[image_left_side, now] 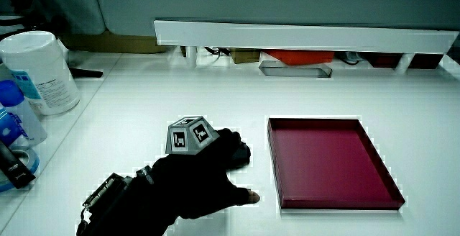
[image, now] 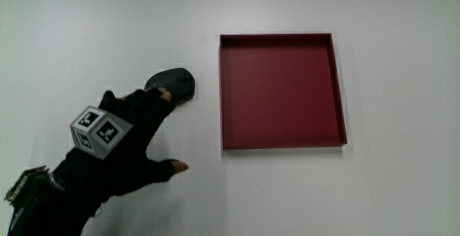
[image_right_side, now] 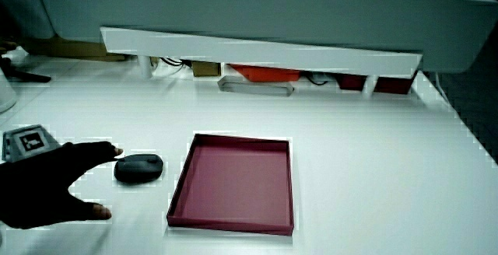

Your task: Pick mouse from desk

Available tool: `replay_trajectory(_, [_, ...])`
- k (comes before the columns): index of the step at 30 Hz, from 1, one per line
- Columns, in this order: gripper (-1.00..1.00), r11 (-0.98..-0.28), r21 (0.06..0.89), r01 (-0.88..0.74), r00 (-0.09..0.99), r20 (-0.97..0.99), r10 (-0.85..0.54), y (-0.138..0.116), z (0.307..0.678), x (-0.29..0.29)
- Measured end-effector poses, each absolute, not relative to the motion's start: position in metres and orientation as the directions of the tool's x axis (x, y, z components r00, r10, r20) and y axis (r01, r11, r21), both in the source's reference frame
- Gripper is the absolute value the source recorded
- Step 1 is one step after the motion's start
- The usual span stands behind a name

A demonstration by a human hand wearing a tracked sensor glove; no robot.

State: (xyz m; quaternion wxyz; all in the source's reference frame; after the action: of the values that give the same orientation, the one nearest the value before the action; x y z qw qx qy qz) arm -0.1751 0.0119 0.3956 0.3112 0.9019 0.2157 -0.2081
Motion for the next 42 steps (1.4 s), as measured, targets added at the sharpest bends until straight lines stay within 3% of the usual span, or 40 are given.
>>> replay_trajectory(2, [0.00,-0.752,0.467,0.465,0.864,-0.424,0.271,0.003,0.387,-0.175])
replay_trajectory(3, [0.00,-0.707,0.586,0.395,0.881,-0.461,0.110,-0.001,0.392,-0.178])
replay_trajectory(4, [0.00,-0.711,0.598,0.371,0.898,-0.426,0.110,-0.006,0.386,-0.176])
replay_trajectory(5, [0.00,-0.728,0.549,0.411,0.872,-0.469,0.139,-0.012,0.396,-0.180])
replay_trajectory(7, [0.00,-0.704,0.602,0.377,0.883,-0.464,0.075,-0.021,0.396,-0.180])
replay_trajectory(11, [0.00,-0.738,0.565,0.369,0.883,-0.461,0.089,-0.037,0.406,-0.182])
replay_trajectory(14, [0.00,-0.721,0.608,0.332,0.896,-0.443,0.039,-0.047,0.407,-0.179])
replay_trajectory(20, [0.00,-0.720,0.606,0.339,0.896,-0.442,0.050,-0.064,0.414,-0.180])
replay_trajectory(33, [0.00,-0.665,0.703,0.251,0.936,-0.352,-0.019,-0.087,0.454,-0.179])
replay_trajectory(42, [0.00,-0.617,0.760,0.205,0.960,-0.280,-0.025,-0.087,0.478,-0.173])
